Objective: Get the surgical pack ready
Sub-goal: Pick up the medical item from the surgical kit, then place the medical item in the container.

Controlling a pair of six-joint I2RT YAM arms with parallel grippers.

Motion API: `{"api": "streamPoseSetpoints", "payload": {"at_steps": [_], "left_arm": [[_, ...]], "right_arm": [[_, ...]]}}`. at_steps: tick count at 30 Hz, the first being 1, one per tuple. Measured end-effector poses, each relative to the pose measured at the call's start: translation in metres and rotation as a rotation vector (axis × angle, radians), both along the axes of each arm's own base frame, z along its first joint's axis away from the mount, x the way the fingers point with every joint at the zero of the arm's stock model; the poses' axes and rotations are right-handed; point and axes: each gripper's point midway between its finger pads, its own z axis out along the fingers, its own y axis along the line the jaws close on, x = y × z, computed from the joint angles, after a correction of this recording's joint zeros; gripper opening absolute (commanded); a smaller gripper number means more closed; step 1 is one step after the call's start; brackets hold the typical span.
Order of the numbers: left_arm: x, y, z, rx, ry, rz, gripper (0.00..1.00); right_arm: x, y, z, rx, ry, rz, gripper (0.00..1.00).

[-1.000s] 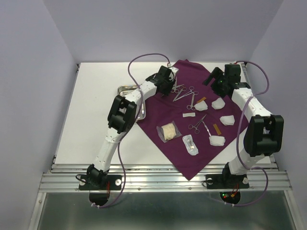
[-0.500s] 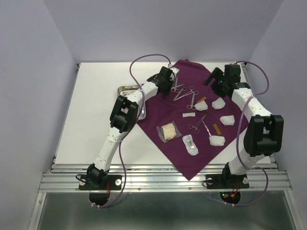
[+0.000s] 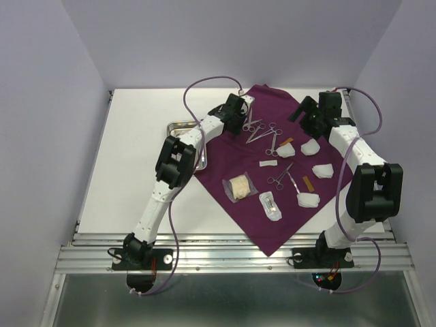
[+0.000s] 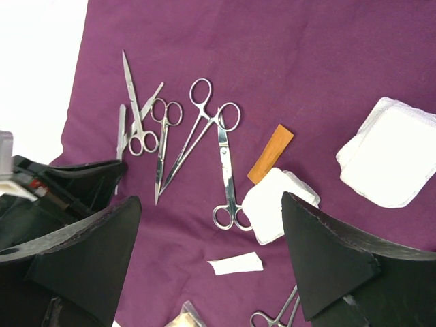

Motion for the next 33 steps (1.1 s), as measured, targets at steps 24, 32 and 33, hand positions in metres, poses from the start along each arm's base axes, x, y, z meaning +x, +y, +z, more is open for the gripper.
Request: {"api": "streamPoseSetpoints", "payload": {"at_steps": [24, 32, 33], "left_arm": [[-0.042, 0.059, 0.100, -0.058, -0.075, 0.225, 0.00], [-0.081, 0.126, 0.105, -0.099, -0.063, 0.444, 0.00], [-0.084, 0.134, 0.098, -0.098, -0.055, 0.470, 0.00]], "right_arm": [[-0.011, 0.000, 0.013, 0.001, -0.026, 0.000, 0.89], [-0.011, 0.000, 0.012, 0.001, -0.024, 0.001, 0.89], [-0.011, 0.000, 0.012, 0.002, -0.024, 0.002, 0.89]]}}
